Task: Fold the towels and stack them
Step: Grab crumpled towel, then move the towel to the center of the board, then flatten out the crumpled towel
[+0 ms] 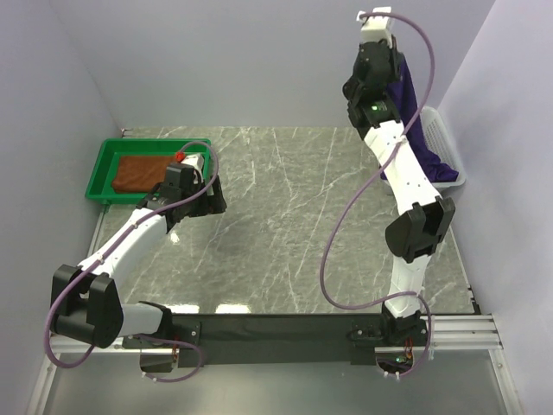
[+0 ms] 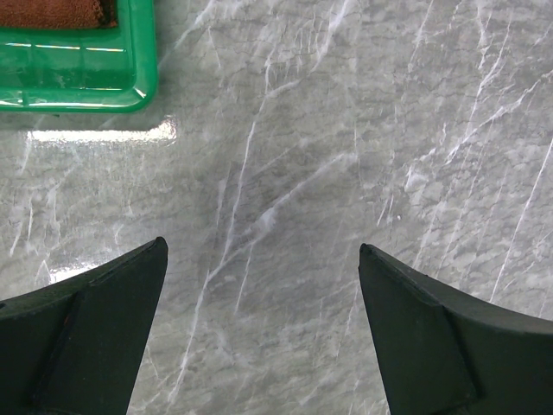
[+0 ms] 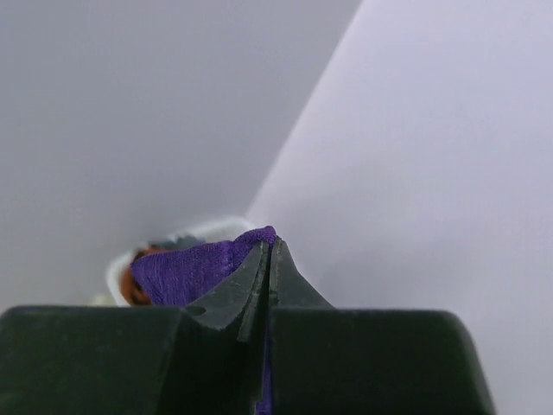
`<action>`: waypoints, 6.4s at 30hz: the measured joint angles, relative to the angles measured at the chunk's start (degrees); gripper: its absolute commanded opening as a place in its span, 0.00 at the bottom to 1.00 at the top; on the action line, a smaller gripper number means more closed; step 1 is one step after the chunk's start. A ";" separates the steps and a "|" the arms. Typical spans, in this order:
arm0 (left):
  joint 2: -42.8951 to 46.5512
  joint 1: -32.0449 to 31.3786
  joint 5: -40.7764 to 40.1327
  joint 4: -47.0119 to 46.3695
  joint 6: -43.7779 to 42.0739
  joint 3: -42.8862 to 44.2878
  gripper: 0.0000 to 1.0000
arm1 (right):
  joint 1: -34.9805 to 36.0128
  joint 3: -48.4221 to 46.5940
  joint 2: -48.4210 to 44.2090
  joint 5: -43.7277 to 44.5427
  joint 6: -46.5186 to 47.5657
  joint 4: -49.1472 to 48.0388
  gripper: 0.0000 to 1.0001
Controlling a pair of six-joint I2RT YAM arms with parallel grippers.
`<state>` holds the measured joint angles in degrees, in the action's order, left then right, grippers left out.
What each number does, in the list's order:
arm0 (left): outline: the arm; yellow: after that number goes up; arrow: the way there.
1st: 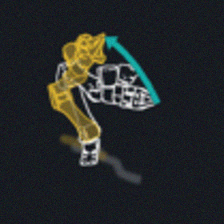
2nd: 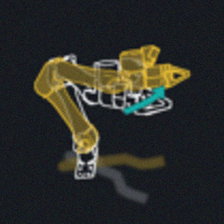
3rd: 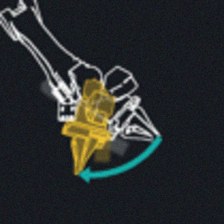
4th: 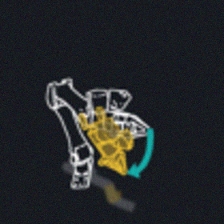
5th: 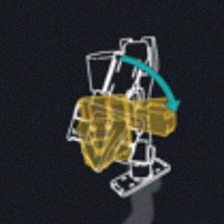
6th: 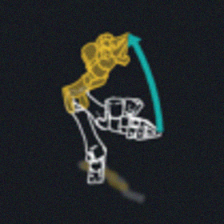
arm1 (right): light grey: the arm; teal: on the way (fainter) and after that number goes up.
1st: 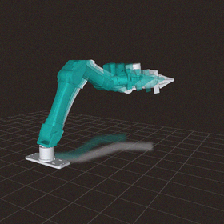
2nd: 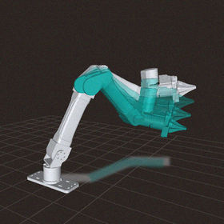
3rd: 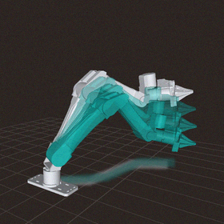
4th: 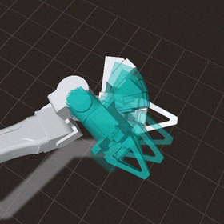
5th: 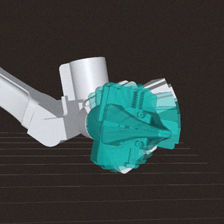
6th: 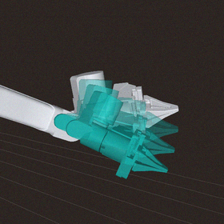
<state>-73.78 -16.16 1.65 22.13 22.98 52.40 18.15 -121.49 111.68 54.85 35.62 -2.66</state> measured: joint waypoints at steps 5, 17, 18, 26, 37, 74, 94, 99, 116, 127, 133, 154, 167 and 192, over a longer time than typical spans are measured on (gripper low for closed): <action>0.00 0.00 -0.04 0.02 0.00 0.00 0.98 | 0.76 -8.94 0.28 -7.10 -1.99 1.68 0.00; 0.00 0.00 -0.50 0.02 0.00 0.00 0.98 | 1.68 -12.70 -2.10 -25.24 -8.35 -4.98 0.00; -0.02 0.00 -0.52 0.02 0.00 0.00 0.98 | 1.81 -12.76 -2.29 -26.49 -9.09 -5.29 0.00; -0.26 0.00 -0.90 0.07 0.00 0.00 0.98 | 2.47 -17.97 -3.89 -35.50 -15.23 -8.90 0.00; -0.33 0.00 -2.12 0.07 0.02 0.00 0.98 | 6.36 19.98 -28.92 -42.77 -23.37 -6.19 0.00; -20.55 -27.12 -4.20 -0.31 15.30 13.05 0.83 | 18.56 85.70 -55.34 -54.36 -68.67 32.65 0.50; -21.29 -33.81 -5.62 -2.69 27.43 3.98 0.70 | 18.73 87.47 -35.89 -63.01 -61.42 17.70 0.54; -17.11 -34.93 -5.55 -3.15 29.22 0.81 0.71 | 19.28 86.77 -34.51 -64.22 -61.05 16.81 0.48; -16.20 -38.38 -4.33 -3.74 31.17 -0.85 0.71 | 20.35 85.61 -32.35 -65.55 -59.78 18.14 0.00; -17.42 -40.61 -3.37 -3.43 32.00 -0.02 0.69 | 19.54 81.81 -45.75 -53.62 -63.71 23.58 0.00; -20.57 -40.68 -2.91 -3.52 32.59 2.51 0.67 | 16.79 87.36 -51.32 -50.31 -69.20 22.51 0.00; -26.75 -40.70 -1.46 -8.63 37.88 6.32 0.39 | 15.69 95.97 -52.06 -52.98 -75.28 17.99 0.00; -29.27 -40.70 -1.38 -9.35 38.34 7.19 0.01 | 15.45 96.45 -52.52 -53.00 -75.38 17.77 0.00; -11.32 -15.80 -5.42 -1.81 29.90 -3.34 0.04 | -2.95 87.14 -47.32 -53.92 -69.31 23.61 0.02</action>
<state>-85.10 -31.97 -3.77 20.32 52.88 49.06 15.20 -34.35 64.36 0.93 -33.69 20.95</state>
